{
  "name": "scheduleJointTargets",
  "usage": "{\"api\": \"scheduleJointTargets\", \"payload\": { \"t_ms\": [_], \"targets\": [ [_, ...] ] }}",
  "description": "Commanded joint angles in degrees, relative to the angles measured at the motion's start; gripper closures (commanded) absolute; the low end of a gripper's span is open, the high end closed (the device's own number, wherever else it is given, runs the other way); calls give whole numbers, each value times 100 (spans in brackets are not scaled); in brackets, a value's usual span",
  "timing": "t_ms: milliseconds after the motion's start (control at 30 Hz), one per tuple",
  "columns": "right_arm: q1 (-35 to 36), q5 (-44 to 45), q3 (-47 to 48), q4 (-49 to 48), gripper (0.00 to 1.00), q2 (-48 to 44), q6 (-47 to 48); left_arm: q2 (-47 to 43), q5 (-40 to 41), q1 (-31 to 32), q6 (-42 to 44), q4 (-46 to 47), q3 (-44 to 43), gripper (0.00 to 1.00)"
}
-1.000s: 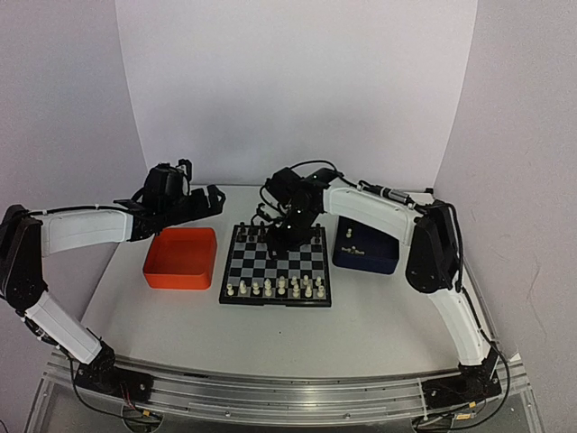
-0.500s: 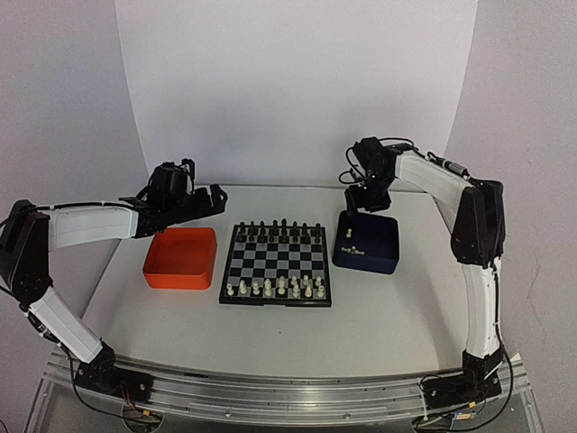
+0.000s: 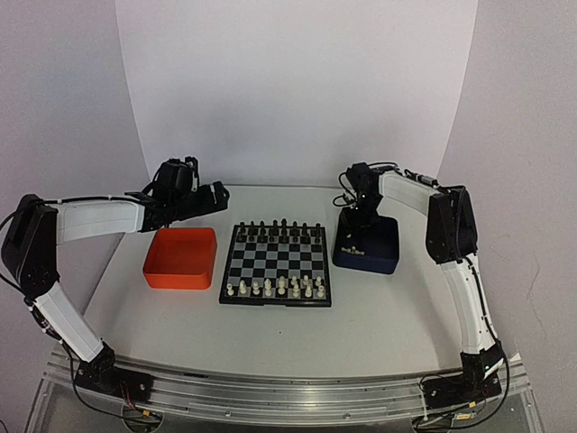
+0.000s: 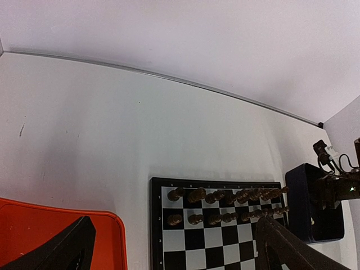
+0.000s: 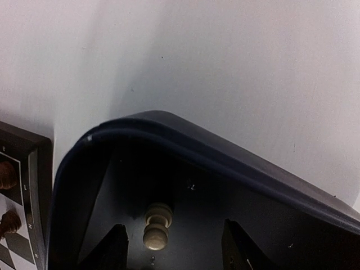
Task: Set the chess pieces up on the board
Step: Pick up the chess piece from the storage box.
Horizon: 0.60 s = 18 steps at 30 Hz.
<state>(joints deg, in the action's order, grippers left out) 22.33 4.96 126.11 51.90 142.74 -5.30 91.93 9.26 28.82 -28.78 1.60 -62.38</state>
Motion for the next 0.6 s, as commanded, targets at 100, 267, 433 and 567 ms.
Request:
{"api": "scheduleJointTargets", "payload": {
  "t_ms": [100, 267, 433, 567],
  "targets": [
    [2, -170, 529, -173, 65, 296, 99, 50, 155, -25, -101, -77, -226, 0],
    [4, -272, 492, -205, 91, 241, 107, 28, 153, -25, -85, -75, -200, 0],
    [4, -135, 158, -203, 100, -170, 57, -44, 150, -25, -55, -37, -112, 0],
    [10, 24, -198, -219, 100, -781, -16, -119, 136, -25, -28, 20, -48, 0]
  ]
}}
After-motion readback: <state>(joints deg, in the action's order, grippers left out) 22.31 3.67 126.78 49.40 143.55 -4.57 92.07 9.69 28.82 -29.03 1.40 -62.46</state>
